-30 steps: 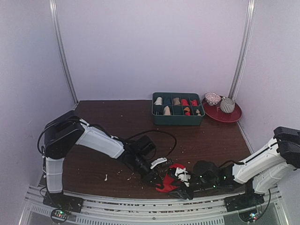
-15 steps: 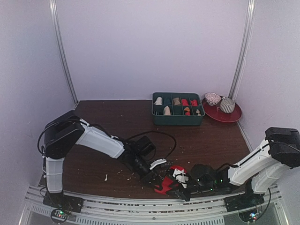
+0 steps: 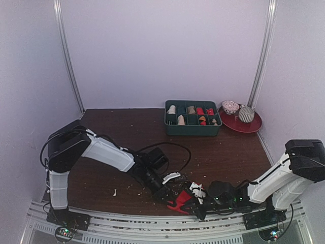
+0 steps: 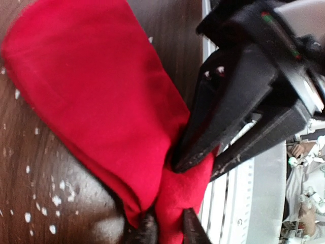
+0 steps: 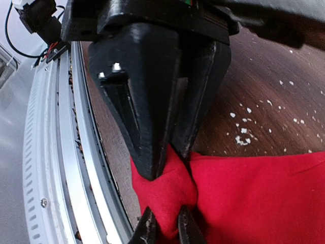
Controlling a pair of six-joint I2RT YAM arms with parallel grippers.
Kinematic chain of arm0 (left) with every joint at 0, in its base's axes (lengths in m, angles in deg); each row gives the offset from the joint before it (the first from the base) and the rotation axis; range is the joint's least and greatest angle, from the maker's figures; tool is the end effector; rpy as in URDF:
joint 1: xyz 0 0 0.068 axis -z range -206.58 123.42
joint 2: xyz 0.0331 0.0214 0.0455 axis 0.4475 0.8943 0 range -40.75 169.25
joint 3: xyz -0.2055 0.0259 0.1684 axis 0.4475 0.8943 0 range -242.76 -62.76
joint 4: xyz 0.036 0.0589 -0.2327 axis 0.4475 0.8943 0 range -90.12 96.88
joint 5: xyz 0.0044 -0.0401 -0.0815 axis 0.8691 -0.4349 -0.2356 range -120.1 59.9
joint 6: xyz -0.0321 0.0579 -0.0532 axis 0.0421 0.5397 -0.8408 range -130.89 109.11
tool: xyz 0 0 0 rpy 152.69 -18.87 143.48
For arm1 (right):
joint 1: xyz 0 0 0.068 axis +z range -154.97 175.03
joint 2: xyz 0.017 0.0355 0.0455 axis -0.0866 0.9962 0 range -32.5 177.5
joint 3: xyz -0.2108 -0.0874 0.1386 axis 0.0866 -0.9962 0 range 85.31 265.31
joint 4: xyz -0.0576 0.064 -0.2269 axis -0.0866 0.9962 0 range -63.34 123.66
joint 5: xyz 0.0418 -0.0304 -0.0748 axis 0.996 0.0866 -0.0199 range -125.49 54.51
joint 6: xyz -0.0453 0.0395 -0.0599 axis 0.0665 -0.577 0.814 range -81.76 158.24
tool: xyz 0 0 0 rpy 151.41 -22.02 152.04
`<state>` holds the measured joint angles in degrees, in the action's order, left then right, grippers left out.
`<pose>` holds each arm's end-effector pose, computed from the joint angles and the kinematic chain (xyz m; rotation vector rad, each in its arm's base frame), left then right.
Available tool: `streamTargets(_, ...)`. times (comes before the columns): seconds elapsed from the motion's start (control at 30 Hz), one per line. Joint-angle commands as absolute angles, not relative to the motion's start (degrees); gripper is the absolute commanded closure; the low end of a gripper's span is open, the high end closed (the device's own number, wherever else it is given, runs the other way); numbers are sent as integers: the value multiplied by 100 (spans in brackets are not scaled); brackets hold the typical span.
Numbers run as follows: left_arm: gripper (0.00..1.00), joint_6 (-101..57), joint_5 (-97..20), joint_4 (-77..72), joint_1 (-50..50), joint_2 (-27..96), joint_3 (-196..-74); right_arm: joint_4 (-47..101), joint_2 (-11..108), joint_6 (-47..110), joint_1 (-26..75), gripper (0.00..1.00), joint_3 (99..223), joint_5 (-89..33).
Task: Roll the socks
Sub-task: Roll a pair of socks at the center of the board.
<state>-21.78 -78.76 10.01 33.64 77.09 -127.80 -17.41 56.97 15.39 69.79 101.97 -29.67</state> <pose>0.1403 -0.3580 0.0889 -1.3847 -2.3159 1.3621 0.0641 0.2638 0.1031 -1.0589 2.0186 1.0917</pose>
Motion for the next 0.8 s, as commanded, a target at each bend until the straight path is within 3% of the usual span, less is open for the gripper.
streamTargets(0.0, 75, -2381, -6913, 554, 3424, 7616, -12658, -1721, 5804, 585, 7083, 94, 9533, -2880)
streamTargets(0.23, 55, -2658, -6769, 1, 3280, 7477, -12954, -2079, 5909, 418, 7087, 94, 9329, -2766)
streamTargets(0.3, 42, -2690, -6791, -39, 3222, 7552, -13103, -2271, 6027, 411, 7088, 94, 9292, -2743)
streamTargets(0.5, 37, -2691, -6997, -12, 3151, 7954, -13685, -2417, 6316, 503, 7080, 94, 9369, -2732)
streamTargets(0.77, 44, -2527, -7159, 419, 3372, 8383, -14122, -2401, 6298, 600, 7081, 94, 9344, -2736)
